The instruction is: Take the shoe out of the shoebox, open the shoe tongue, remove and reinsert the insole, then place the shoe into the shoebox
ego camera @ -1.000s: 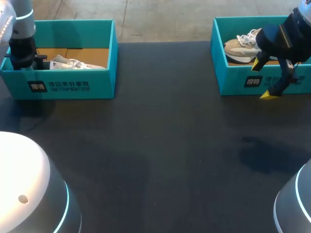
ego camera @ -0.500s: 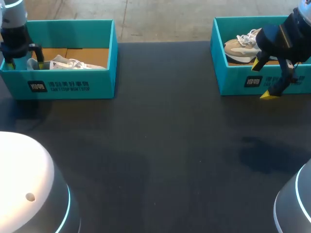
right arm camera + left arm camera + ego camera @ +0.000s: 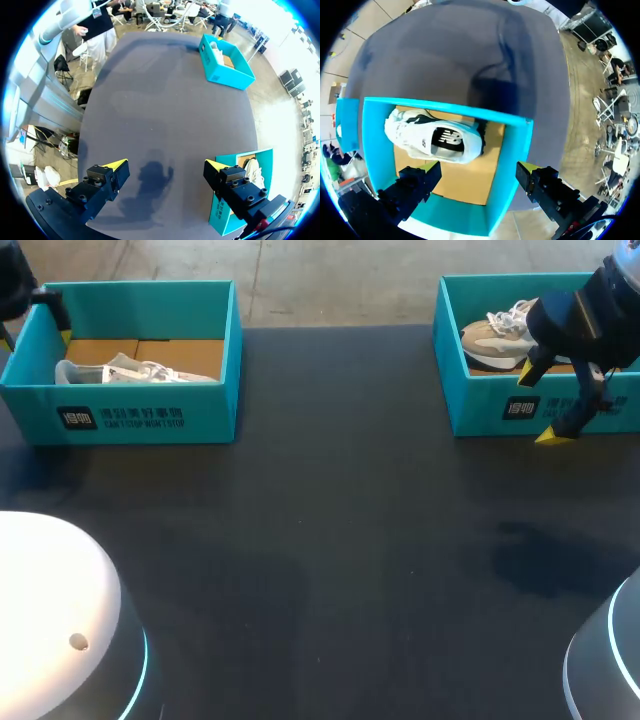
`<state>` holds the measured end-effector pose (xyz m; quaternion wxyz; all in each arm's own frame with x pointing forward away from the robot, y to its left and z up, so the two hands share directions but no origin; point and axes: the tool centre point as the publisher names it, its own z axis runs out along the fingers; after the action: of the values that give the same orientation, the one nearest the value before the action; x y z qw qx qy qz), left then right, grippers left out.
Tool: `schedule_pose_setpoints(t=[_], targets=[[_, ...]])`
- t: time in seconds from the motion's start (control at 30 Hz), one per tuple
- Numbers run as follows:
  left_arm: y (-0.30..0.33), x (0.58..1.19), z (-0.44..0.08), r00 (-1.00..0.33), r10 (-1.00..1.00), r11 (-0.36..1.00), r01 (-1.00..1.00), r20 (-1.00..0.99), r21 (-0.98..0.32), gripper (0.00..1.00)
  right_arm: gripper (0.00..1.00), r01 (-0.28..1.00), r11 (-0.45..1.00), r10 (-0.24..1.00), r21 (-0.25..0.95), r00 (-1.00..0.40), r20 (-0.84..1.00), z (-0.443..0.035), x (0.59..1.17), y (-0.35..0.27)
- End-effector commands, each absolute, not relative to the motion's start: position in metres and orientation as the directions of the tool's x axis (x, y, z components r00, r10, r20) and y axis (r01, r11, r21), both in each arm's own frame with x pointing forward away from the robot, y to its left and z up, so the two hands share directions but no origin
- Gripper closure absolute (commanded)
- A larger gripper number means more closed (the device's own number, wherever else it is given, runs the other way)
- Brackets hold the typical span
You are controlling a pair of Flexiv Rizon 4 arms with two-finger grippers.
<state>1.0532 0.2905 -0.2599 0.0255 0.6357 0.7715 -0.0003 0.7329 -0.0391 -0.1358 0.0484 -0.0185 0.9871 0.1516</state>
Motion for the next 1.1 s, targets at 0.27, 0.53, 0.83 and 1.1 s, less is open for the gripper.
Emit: schedule_pose_setpoints(t=[0.27, 0.53, 0.83, 1.1], targets=[[0.296, 1.009, -0.220, -0.239, 0.962, 0.247, 0.967, -0.132, 0.054, 0.00, 0.00, -0.050, 0.954, -0.021, 0.295, -0.995, -0.098, -0.136, 0.735, -0.038], [0.290, 0.989, -0.217, -0.186, 0.968, 0.192, 0.981, -0.167, 0.019, 0.00, 0.00, -0.050, 0.954, -0.021, 0.295, -0.995, -0.098, -0.136, 0.735, -0.038], [0.290, 0.989, -0.217, -0.186, 0.968, 0.192, 0.981, -0.167, 0.019, 0.00, 0.00, -0.050, 0.954, -0.021, 0.295, -0.995, -0.098, -0.136, 0.735, -0.038], [0.290, 0.989, -0.217, -0.186, 0.968, 0.192, 0.981, -0.167, 0.019, 0.00, 0.00, -0.077, 0.983, -0.052, 0.168, -0.988, -0.148, -0.122, 0.773, -0.067]])
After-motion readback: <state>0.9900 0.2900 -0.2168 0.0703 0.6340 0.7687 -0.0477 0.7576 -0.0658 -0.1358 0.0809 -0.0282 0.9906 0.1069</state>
